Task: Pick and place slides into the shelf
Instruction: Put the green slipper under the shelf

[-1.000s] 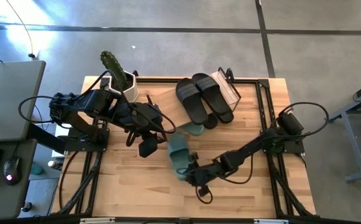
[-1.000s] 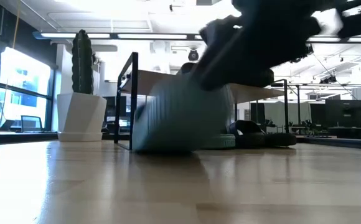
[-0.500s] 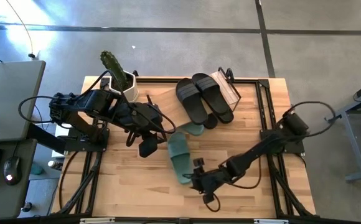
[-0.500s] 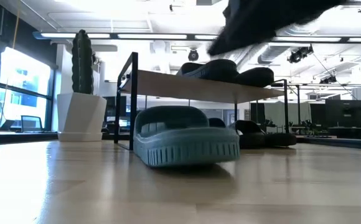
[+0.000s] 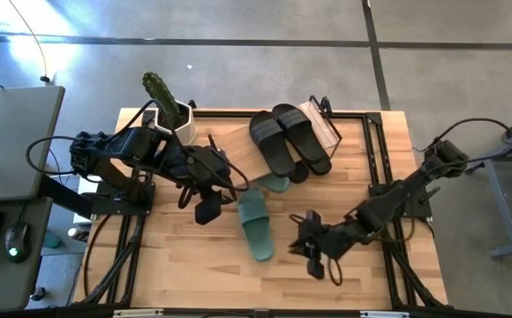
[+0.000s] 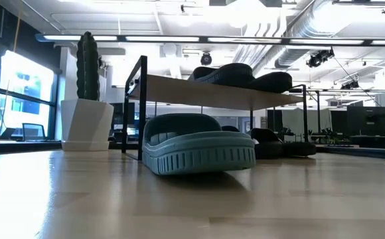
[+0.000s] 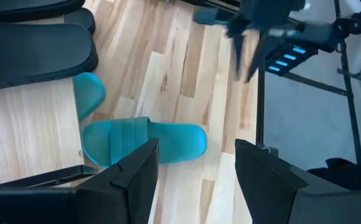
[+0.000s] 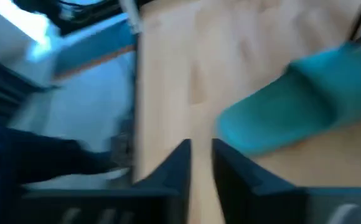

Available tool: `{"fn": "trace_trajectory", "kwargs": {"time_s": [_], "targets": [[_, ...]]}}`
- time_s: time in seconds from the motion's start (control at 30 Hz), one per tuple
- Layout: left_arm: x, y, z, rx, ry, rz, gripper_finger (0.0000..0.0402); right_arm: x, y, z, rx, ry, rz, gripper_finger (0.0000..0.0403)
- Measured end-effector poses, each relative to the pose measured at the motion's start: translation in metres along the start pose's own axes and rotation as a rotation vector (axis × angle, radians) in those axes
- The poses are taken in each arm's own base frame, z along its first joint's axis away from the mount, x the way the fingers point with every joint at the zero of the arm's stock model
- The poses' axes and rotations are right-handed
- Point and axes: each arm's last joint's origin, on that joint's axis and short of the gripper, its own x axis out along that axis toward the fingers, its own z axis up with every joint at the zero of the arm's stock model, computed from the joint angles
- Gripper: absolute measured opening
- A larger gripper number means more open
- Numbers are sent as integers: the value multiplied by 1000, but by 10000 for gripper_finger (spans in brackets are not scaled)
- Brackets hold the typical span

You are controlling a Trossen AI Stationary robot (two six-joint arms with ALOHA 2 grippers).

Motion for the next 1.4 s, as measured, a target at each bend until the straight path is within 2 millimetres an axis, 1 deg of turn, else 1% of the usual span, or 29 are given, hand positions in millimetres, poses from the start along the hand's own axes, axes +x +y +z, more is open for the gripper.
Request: {"fn": "trace_trajectory", "kwargs": {"time_s": [0.07, 0.1, 0.17, 0.23, 0.3, 0.43, 0.57, 0.7, 0.8, 0.9, 1.0, 1.1, 1.17, 1.4], "targets": [[0, 0, 0, 10, 2, -2, 193, -3, 8, -5, 88, 24, 38, 21], [0, 0, 0, 13, 3, -2, 193, -2, 12, -11, 103, 37, 41, 11], [0, 0, 0, 30, 3, -2, 193, 5, 21, -24, 136, 35, 6, 11], [0, 0, 0, 46, 5, -1, 193, 18, 27, -37, 173, 31, -49, 13], [0, 0, -1, 64, 9, -1, 193, 30, 32, -47, 202, 5, -80, 4], [0, 0, -3, 123, 46, -33, 193, 52, 40, -53, 319, -135, -97, 2], [0, -1, -6, 210, 96, -104, 193, 82, 44, -63, 413, -198, -99, 0], [-1, -1, -12, 282, 174, -175, 193, 120, 49, -67, 455, -124, -108, 0], [-2, 0, -16, 316, 217, -200, 193, 151, 51, -66, 468, -83, -112, 0], [-2, 0, -17, 331, 235, -211, 193, 171, 52, -60, 494, -105, -148, 0], [-3, 0, -18, 341, 245, -231, 193, 179, 48, -56, 532, -134, -232, 0], [-3, 0, -19, 352, 255, -239, 193, 178, 41, -58, 575, -112, -339, 0], [-3, 0, -19, 353, 258, -239, 193, 177, 38, -61, 575, -88, -382, 0], [-3, 0, -19, 354, 258, -239, 193, 176, 34, -64, 579, -30, -408, 0]]}}
